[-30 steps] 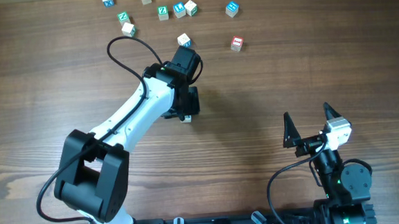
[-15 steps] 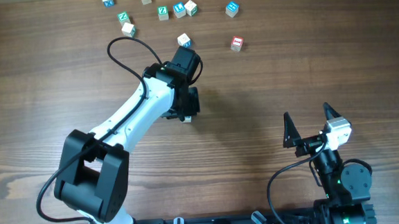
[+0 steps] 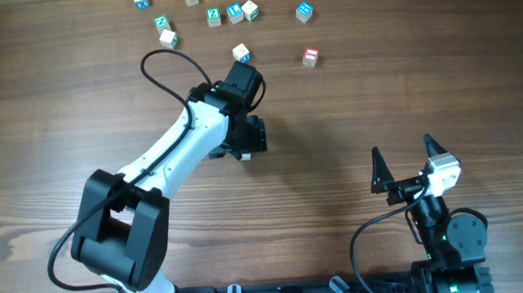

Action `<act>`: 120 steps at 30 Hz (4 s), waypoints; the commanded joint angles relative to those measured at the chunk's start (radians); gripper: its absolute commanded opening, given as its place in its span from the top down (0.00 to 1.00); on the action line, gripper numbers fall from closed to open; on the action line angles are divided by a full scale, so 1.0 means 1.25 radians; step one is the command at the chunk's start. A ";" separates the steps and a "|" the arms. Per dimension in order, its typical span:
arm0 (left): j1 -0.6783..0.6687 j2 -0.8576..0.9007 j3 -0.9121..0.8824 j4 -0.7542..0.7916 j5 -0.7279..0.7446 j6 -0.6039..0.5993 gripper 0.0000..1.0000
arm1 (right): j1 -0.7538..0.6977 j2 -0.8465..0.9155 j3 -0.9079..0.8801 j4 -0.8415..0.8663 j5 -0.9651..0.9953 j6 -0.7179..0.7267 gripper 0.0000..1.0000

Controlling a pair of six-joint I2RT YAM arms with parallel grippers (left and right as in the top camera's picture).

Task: Form a tower
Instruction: 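Open the left gripper and swing the left arm to the far left, then move the right gripper to the red-bordered I block at the far right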

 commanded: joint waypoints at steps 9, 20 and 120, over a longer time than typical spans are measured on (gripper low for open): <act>0.078 -0.013 0.161 -0.009 0.005 0.021 0.17 | 0.002 -0.005 -0.001 0.002 0.009 0.005 0.00; 0.330 -0.029 0.273 0.005 -0.022 0.023 0.00 | 0.002 -0.005 -0.001 0.002 0.009 0.005 0.00; 0.514 -0.029 0.273 -0.029 -0.022 0.023 0.00 | 0.002 0.824 1.071 -0.545 -0.114 0.072 0.00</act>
